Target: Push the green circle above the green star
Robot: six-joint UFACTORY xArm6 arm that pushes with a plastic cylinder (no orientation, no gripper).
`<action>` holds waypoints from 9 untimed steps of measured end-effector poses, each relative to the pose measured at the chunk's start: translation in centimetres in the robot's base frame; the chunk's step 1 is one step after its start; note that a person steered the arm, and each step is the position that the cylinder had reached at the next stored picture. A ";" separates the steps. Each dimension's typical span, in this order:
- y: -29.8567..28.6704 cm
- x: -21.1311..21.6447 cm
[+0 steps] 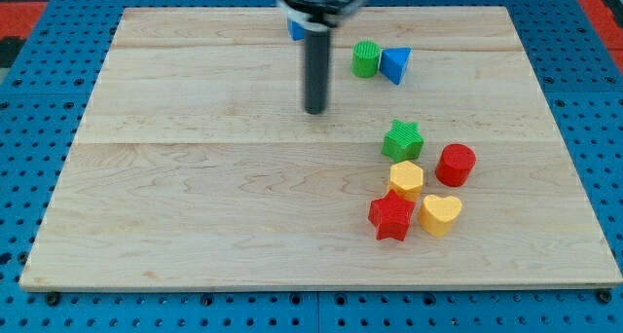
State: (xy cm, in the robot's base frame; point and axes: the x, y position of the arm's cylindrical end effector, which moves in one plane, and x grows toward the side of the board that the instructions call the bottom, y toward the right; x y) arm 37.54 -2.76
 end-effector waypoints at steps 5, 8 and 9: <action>2.8 -12.2; 11.3 -8.4; 9.1 -2.2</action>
State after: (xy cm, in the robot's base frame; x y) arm 35.36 6.39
